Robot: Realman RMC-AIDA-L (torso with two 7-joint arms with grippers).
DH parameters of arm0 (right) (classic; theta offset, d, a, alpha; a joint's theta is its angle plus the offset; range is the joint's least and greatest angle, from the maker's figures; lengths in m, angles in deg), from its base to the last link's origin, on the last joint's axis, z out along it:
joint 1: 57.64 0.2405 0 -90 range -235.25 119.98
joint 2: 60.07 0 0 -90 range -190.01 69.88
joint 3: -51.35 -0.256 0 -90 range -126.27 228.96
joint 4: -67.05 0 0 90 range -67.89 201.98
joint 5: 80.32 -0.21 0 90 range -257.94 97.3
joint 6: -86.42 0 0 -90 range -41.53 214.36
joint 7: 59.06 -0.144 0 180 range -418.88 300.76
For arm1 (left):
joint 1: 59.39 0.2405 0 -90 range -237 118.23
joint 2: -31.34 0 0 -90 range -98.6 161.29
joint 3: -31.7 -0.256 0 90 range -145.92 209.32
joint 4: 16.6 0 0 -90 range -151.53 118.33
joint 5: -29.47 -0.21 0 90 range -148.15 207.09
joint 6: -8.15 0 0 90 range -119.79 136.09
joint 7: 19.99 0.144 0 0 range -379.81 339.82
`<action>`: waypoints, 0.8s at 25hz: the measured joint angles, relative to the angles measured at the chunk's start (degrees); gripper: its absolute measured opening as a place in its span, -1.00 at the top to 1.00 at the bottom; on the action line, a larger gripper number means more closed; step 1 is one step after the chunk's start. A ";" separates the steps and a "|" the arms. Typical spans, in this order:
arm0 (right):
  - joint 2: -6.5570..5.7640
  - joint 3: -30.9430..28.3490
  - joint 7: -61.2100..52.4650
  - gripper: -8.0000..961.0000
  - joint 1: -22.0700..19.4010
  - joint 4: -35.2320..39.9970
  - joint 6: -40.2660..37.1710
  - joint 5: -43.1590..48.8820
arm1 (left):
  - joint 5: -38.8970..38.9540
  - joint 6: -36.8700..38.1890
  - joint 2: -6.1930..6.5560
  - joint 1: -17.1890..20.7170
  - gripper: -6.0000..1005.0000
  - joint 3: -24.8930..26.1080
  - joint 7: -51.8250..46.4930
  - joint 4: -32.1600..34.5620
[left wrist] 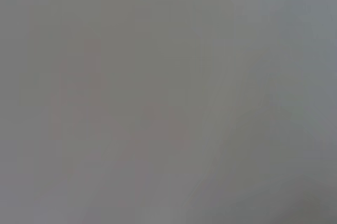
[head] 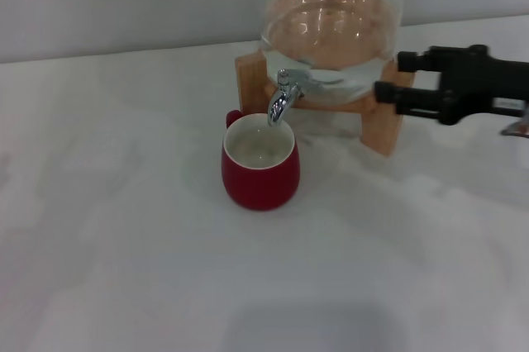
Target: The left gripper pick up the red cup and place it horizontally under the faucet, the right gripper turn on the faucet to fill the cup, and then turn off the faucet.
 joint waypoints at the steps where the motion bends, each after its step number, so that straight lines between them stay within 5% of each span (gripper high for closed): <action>1: 0.00 2.28 -1.31 -0.32 -0.50 -2.76 -1.92 1.85 | 0.02 0.27 0.02 -0.09 -0.73 0.03 -0.01 -0.29; 6: -0.06 7.93 -3.96 -0.32 -2.03 -8.56 -5.93 4.75 | 0.03 0.95 0.06 -0.65 -0.73 0.60 0.16 -1.27; 20: -0.05 13.77 -4.82 -0.32 -1.91 -6.67 -12.06 5.60 | 0.06 1.14 0.08 -1.77 -0.72 1.37 0.16 -1.64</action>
